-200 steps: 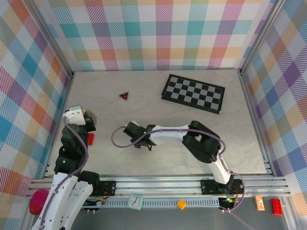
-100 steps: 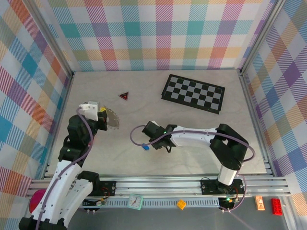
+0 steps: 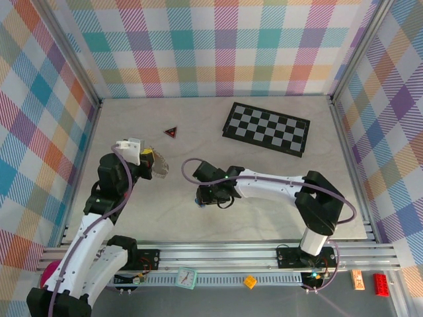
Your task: Put the keys on the keyring
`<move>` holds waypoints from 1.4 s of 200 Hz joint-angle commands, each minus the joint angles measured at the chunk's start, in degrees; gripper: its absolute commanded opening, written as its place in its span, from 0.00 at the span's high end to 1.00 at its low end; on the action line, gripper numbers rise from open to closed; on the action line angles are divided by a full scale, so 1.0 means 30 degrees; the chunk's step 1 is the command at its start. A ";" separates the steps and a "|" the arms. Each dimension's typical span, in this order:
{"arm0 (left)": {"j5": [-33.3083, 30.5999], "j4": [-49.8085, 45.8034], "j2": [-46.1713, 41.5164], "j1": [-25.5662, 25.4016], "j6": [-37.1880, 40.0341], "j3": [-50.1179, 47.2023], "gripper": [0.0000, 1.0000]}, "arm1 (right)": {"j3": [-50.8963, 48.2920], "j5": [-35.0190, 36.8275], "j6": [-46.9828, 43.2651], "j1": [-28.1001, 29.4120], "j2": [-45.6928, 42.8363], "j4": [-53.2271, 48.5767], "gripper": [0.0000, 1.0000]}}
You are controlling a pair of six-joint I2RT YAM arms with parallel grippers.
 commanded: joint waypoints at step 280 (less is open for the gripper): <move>0.0091 0.1934 -0.1068 0.0202 -0.1528 -0.0256 1.00 | -0.1107 0.2006 1.3818 0.1459 0.2580 0.3236 0.74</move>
